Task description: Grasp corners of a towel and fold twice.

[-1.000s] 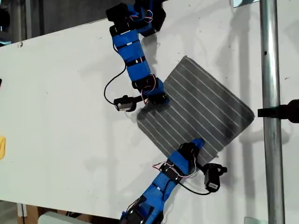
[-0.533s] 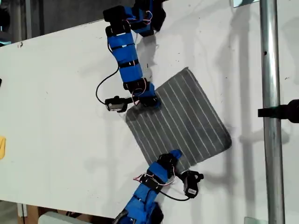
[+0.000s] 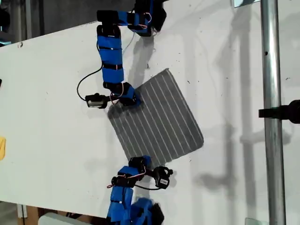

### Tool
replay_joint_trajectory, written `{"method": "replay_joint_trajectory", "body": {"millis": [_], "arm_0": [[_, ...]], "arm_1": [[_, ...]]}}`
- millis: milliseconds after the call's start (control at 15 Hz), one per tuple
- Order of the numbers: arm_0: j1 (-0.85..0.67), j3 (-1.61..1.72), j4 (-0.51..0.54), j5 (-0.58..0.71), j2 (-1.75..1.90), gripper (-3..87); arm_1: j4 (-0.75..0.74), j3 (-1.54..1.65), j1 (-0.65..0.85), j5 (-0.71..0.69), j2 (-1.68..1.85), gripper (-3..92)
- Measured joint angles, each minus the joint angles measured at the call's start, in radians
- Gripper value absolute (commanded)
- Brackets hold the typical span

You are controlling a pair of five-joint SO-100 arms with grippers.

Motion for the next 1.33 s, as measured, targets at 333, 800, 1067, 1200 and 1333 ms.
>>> {"method": "replay_joint_trajectory", "body": {"millis": [333, 800, 1067, 1200, 1333], "arm_0": [[-0.126, -0.115, 0.164, 0.103, 0.054, -2.9], [0.083, -0.402, 0.419, -0.017, 0.186, -2.9], [0.236, -0.566, 0.422, -0.087, 0.054, -2.8], [0.308, -0.644, 0.407, -0.098, -0.025, 3.4], [0.367, -0.678, 0.390, -0.078, -0.057, 19.4]], "arm_1": [[0.083, -0.097, 0.074, -0.066, -0.003, 0.0], [0.376, -0.132, -0.044, -0.058, 0.307, -0.3], [0.571, -0.089, -0.117, -0.038, 0.572, 1.9], [0.638, -0.023, -0.173, -0.031, 0.681, 17.1], [0.689, 0.009, -0.235, -0.031, 0.727, 34.2]]}}
